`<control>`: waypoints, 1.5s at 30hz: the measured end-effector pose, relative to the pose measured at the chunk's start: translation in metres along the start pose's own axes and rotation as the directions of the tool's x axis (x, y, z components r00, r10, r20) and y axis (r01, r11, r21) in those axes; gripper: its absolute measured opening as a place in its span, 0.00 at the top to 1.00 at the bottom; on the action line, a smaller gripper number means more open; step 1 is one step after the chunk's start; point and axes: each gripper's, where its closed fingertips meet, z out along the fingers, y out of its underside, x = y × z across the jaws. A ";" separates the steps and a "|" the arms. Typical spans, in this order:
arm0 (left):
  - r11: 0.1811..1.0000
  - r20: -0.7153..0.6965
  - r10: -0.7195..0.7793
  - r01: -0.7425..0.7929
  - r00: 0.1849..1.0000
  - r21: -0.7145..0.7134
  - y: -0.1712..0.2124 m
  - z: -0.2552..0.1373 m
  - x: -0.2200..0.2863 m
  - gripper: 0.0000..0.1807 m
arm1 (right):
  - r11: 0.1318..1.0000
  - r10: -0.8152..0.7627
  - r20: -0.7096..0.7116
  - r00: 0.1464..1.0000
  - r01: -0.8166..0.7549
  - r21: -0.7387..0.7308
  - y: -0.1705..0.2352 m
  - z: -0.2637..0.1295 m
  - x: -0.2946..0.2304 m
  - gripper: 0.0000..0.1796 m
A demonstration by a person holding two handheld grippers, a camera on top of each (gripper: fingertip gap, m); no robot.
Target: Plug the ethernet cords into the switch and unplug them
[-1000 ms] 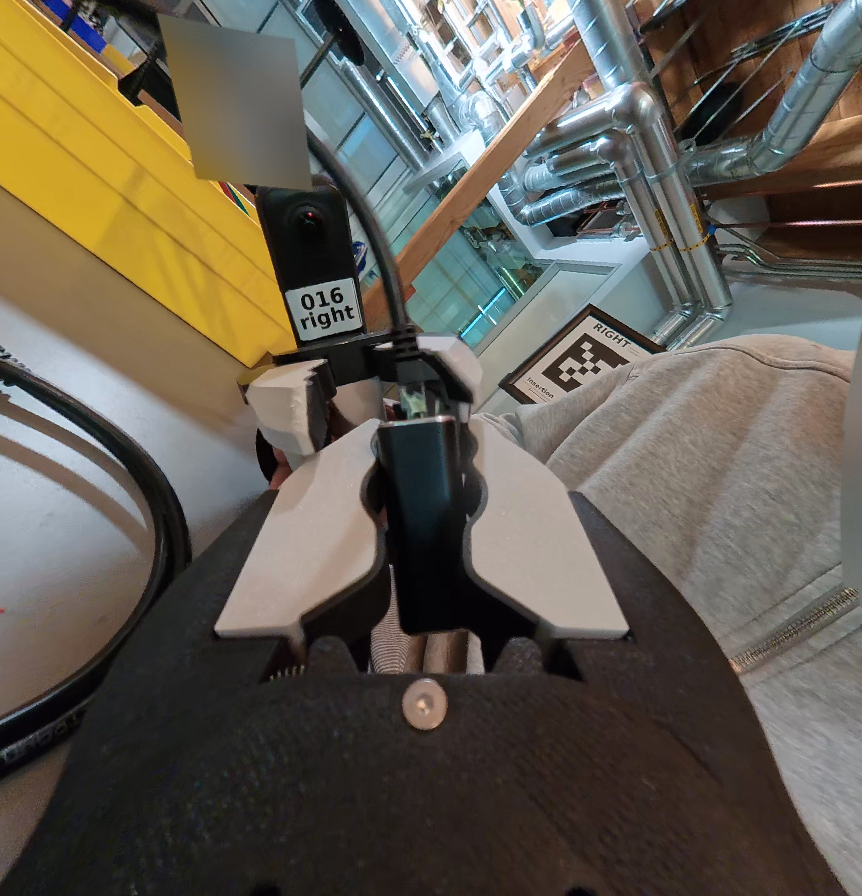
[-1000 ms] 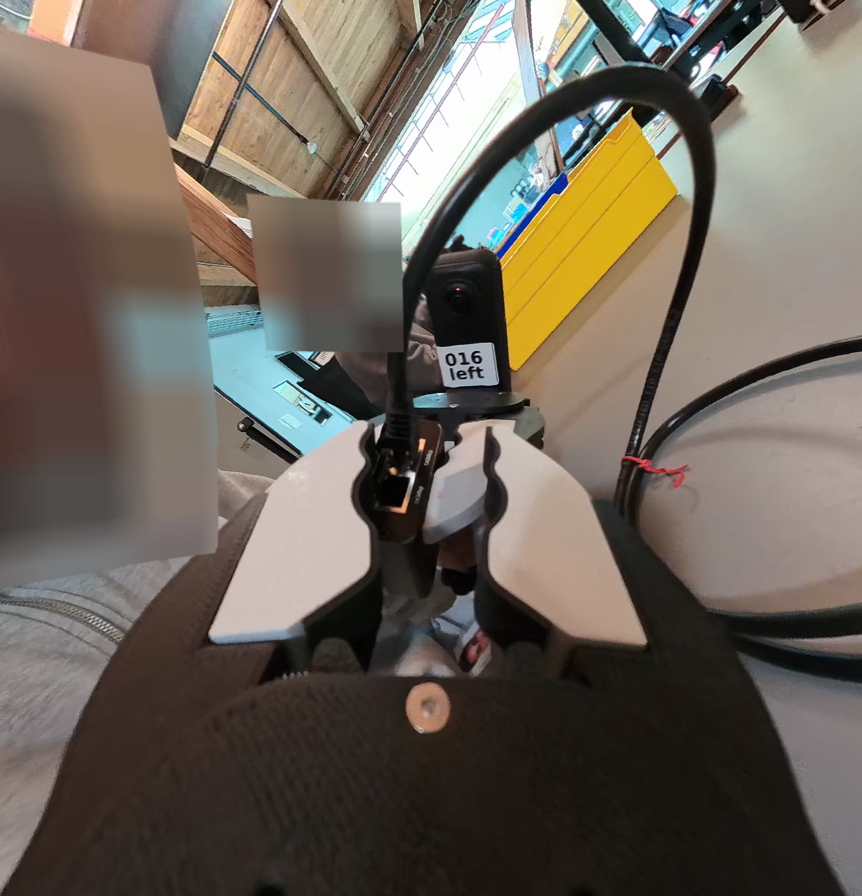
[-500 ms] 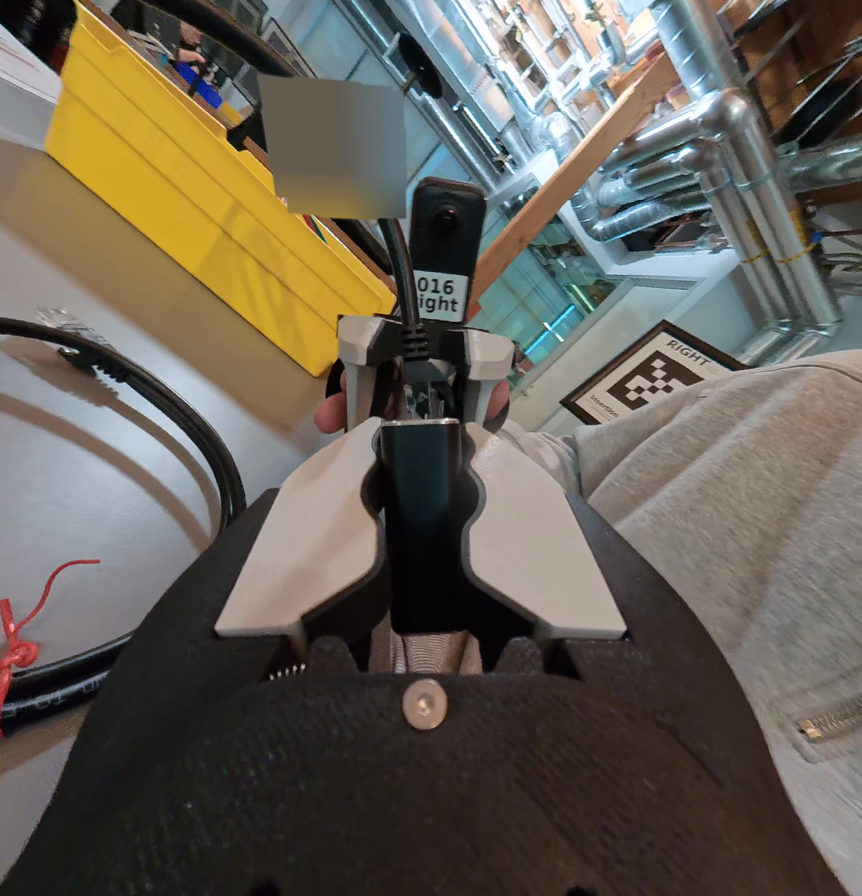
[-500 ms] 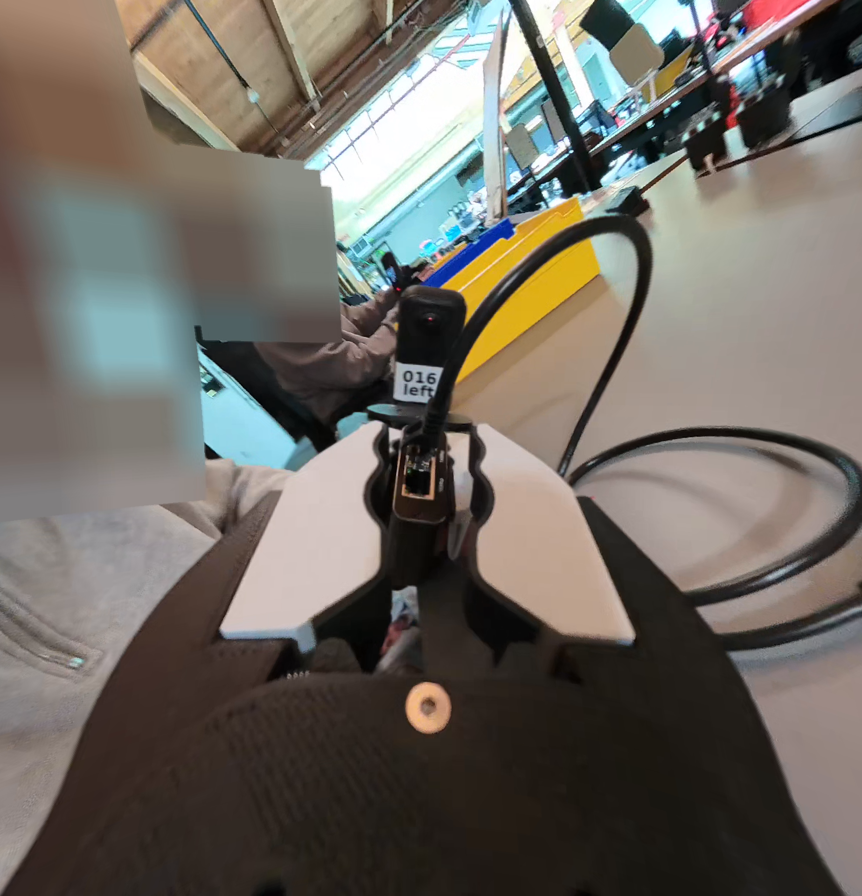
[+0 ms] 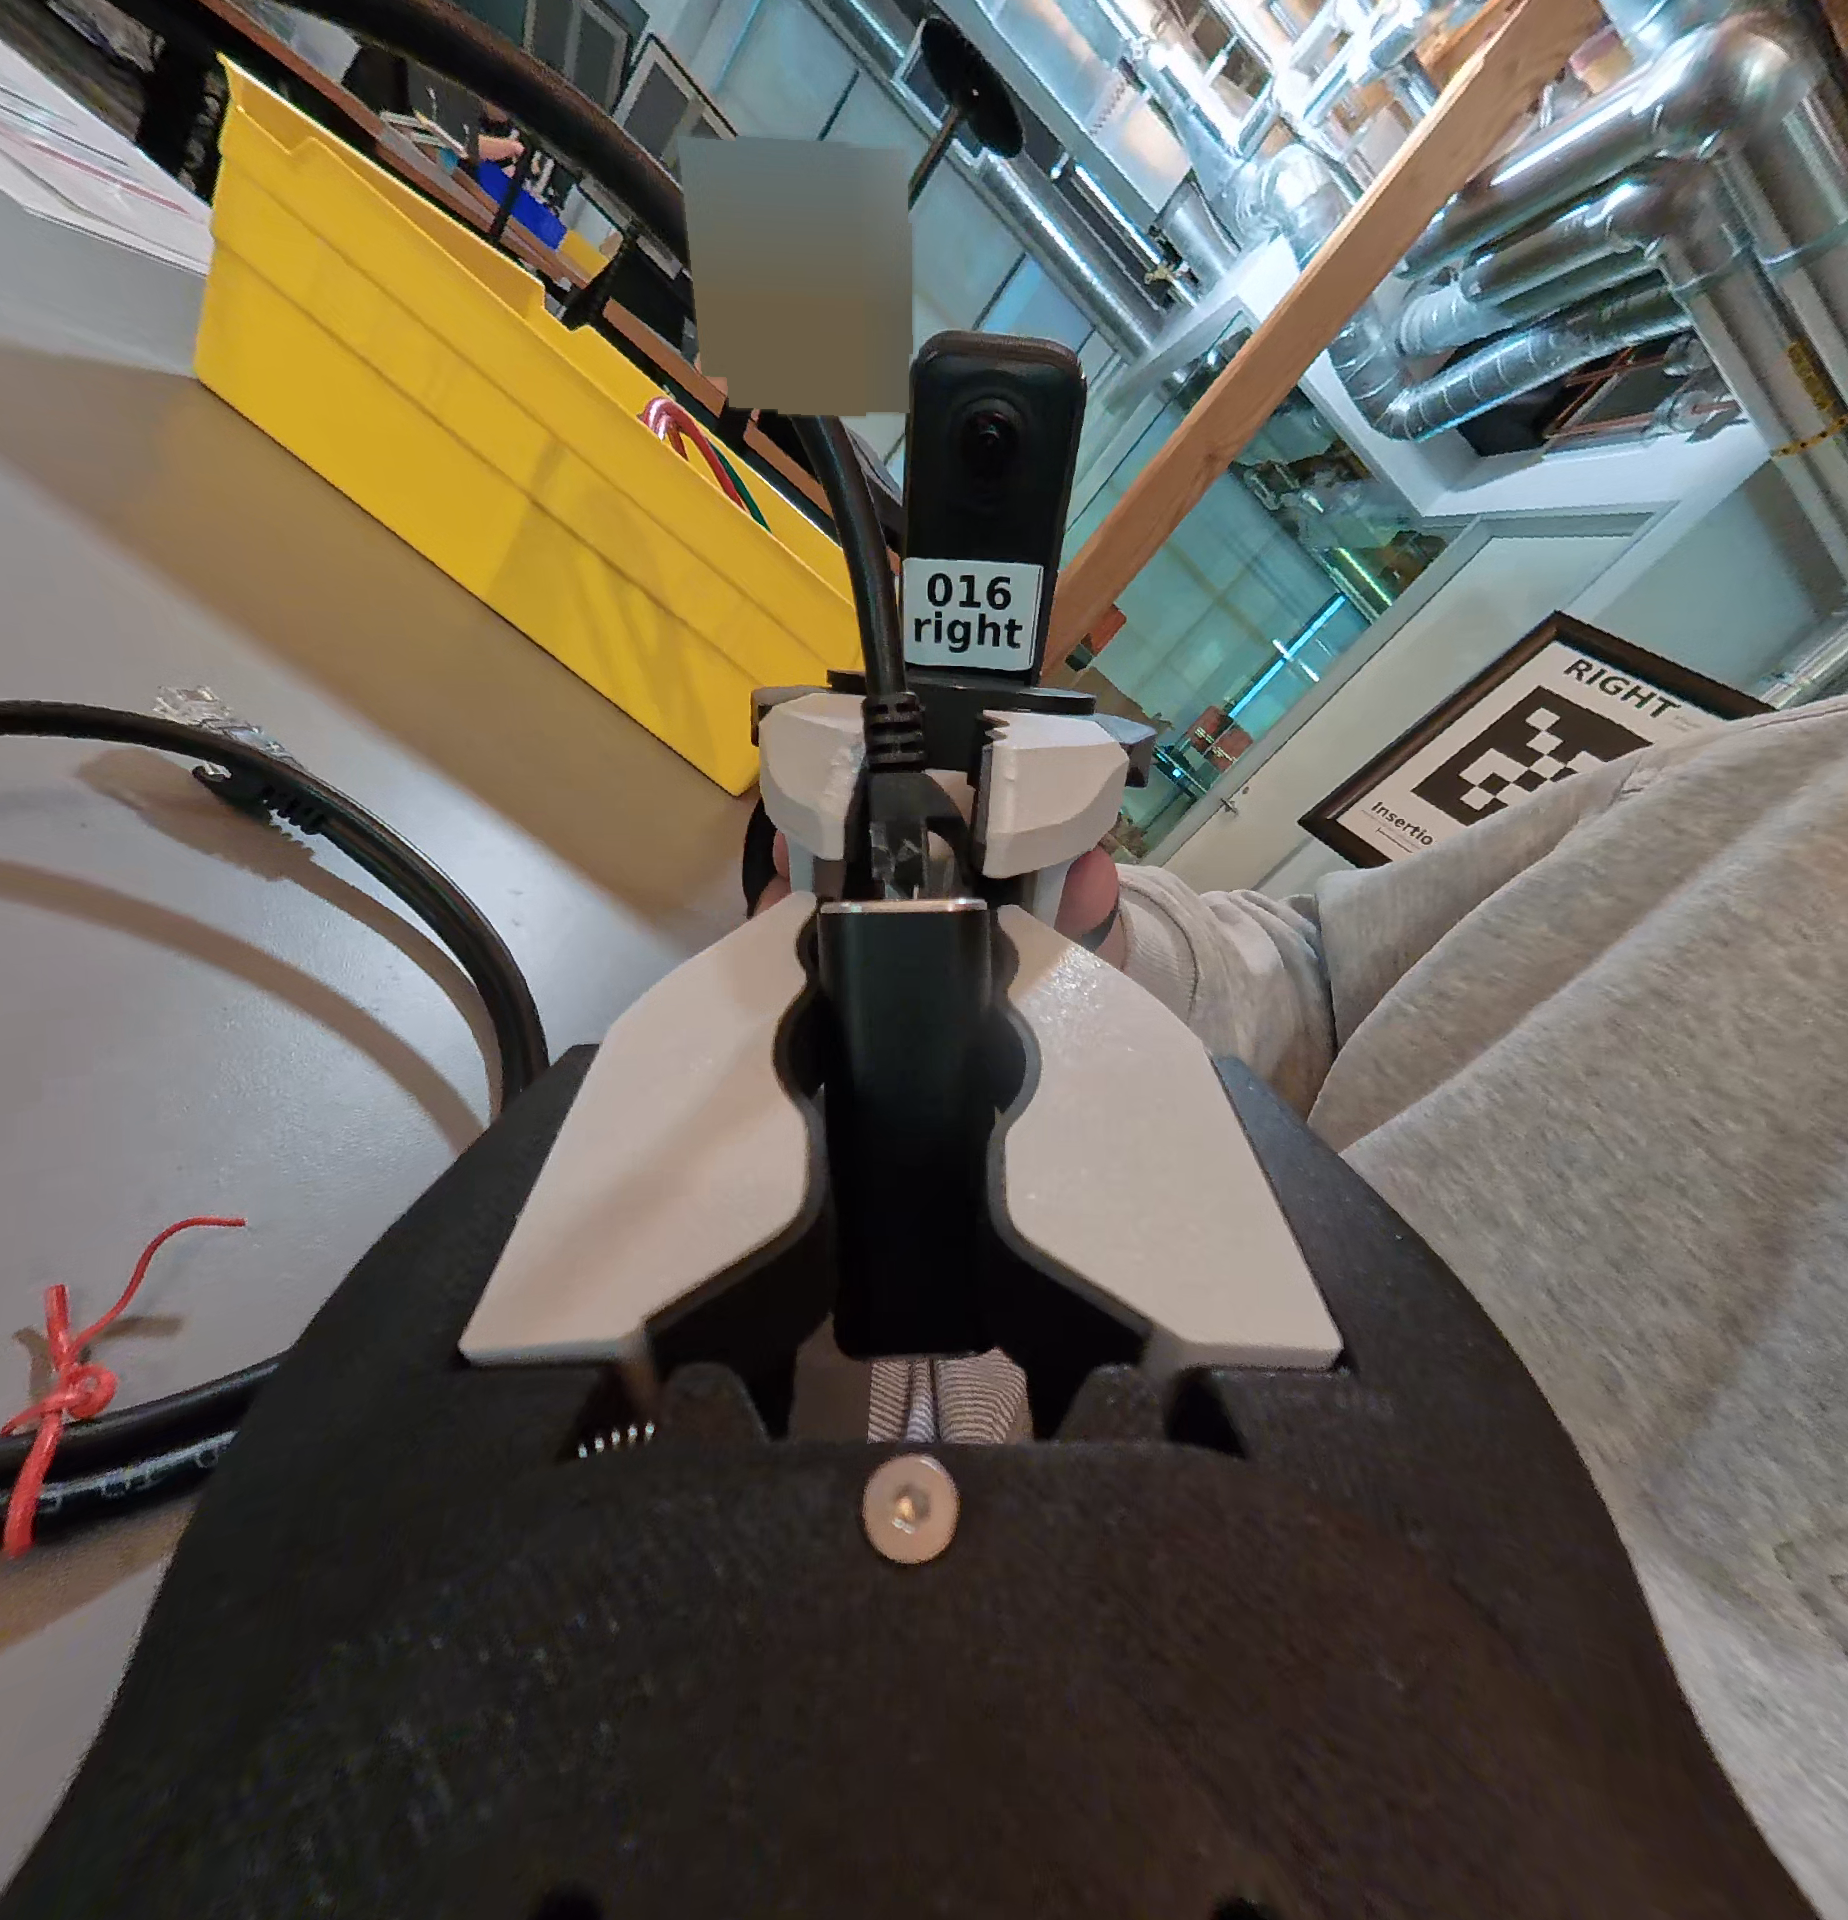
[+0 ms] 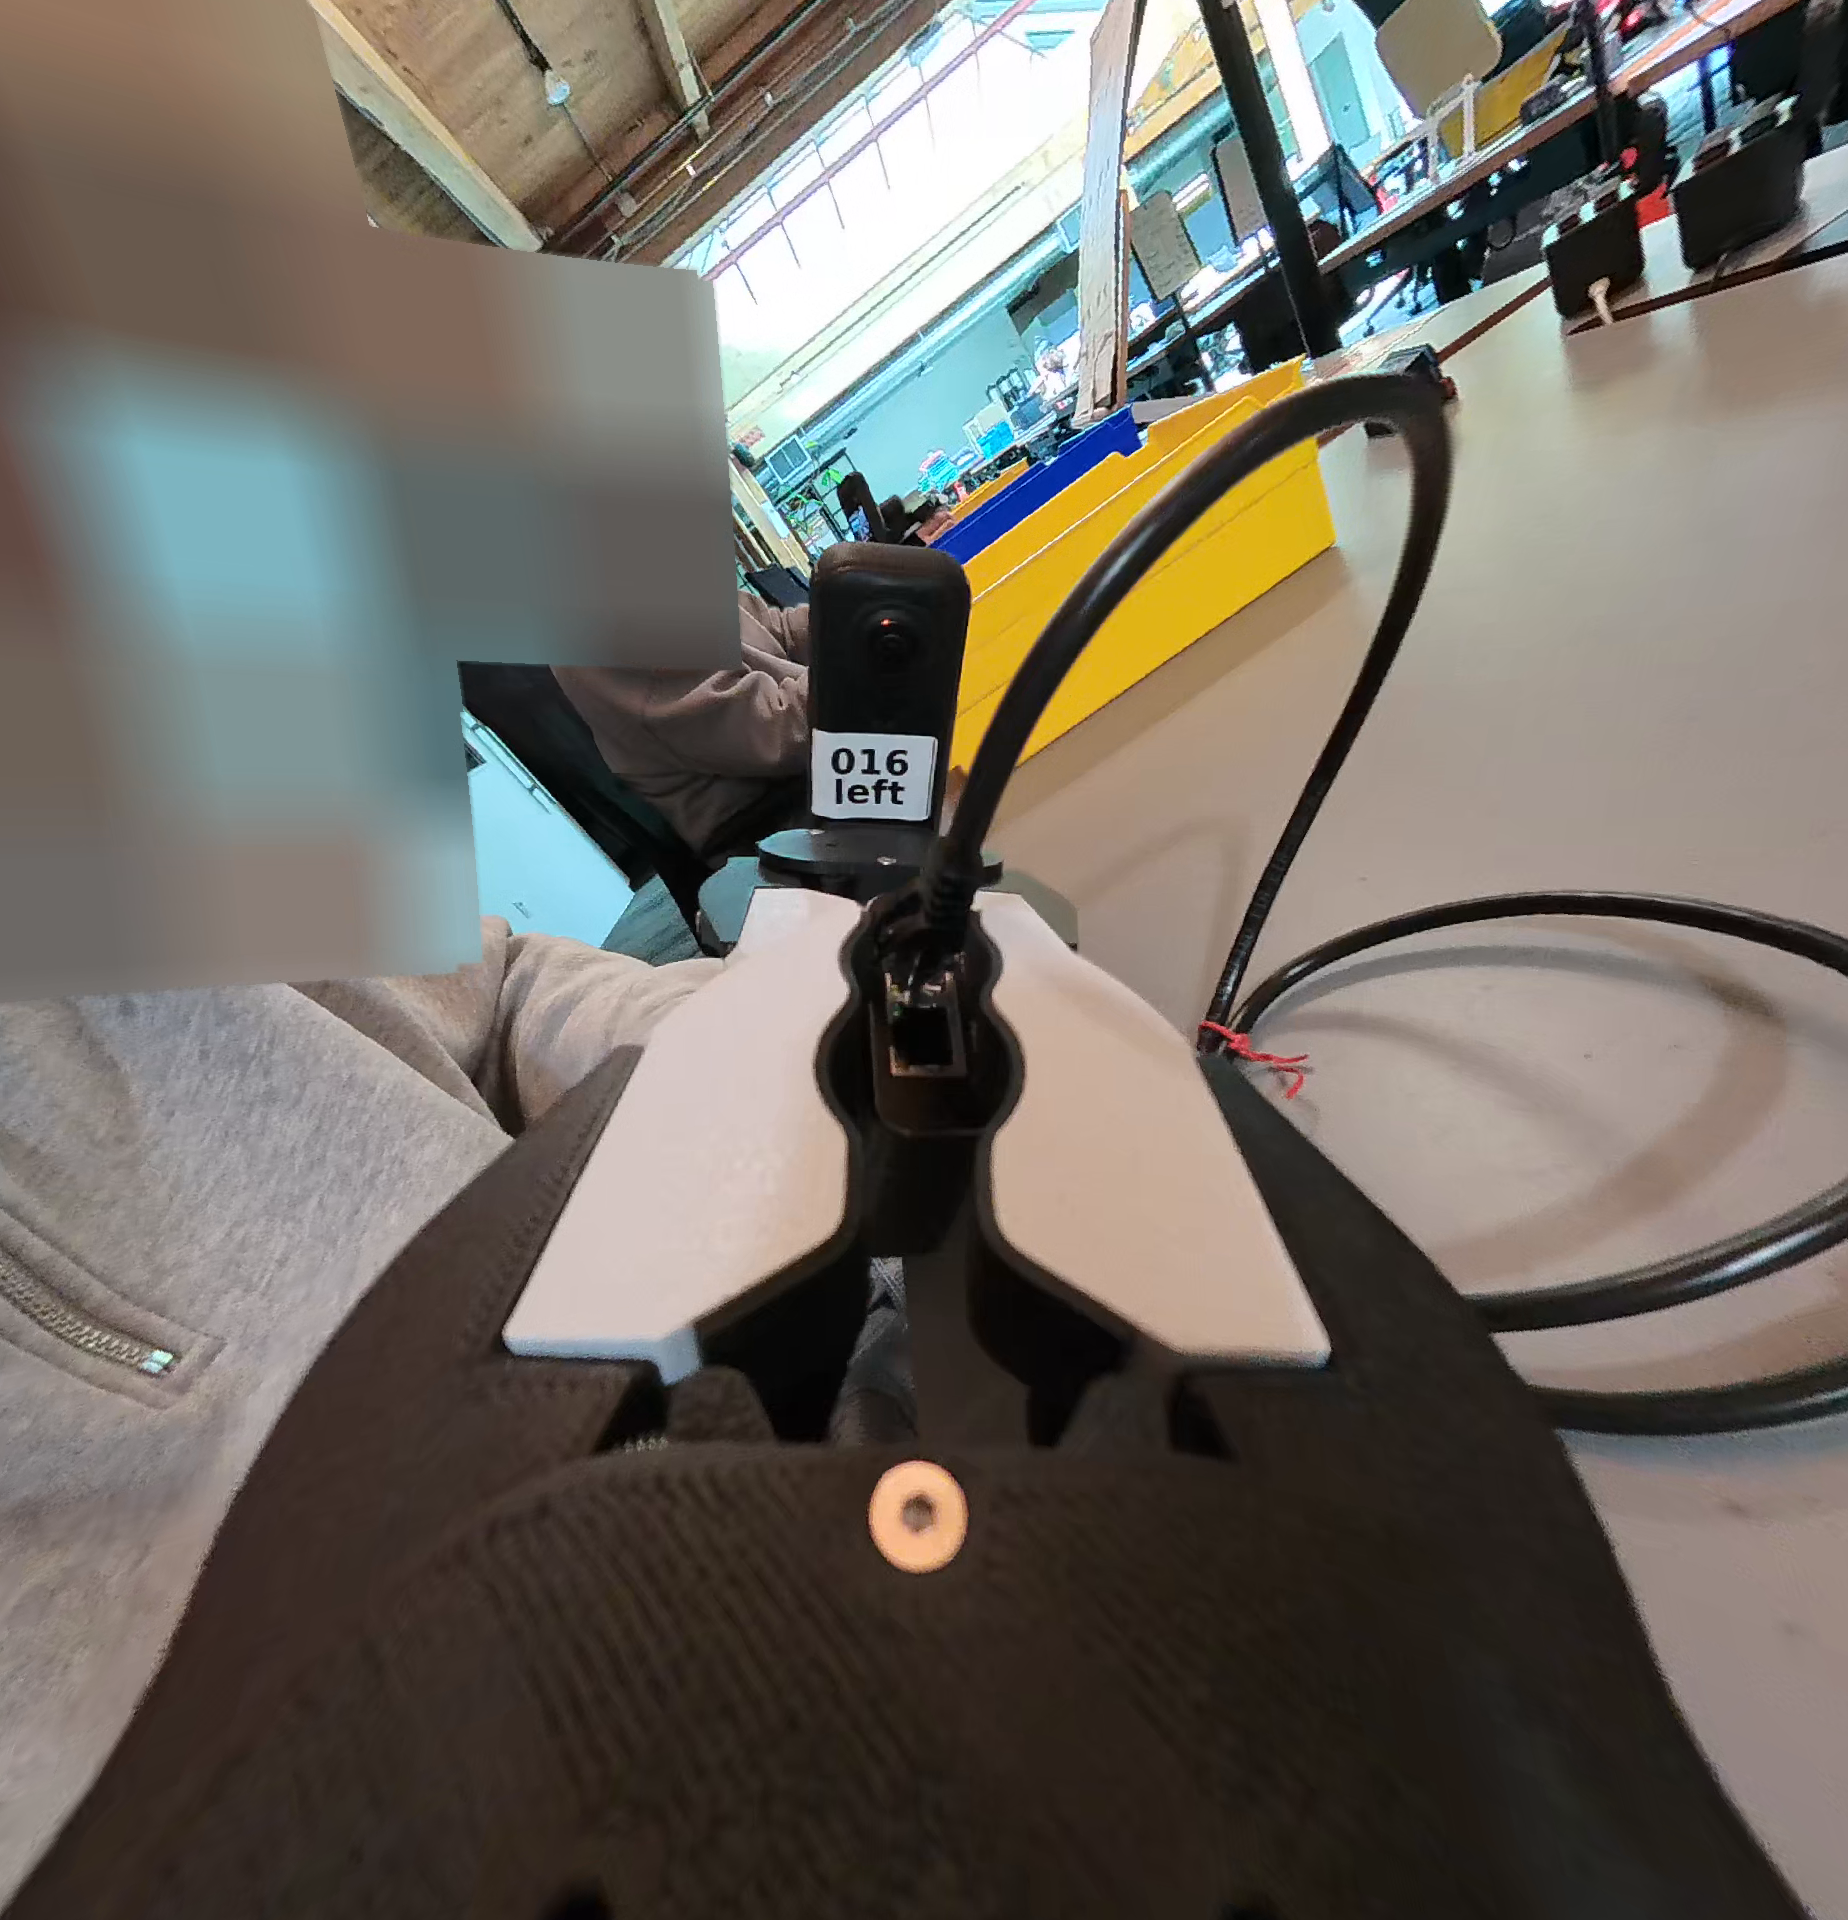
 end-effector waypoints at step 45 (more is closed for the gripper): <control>0.943 -0.185 -0.187 0.123 0.965 -0.310 0.034 0.003 0.024 0.84 | 0.956 -0.277 -0.402 0.873 0.292 -0.025 -0.043 -0.026 0.024 0.93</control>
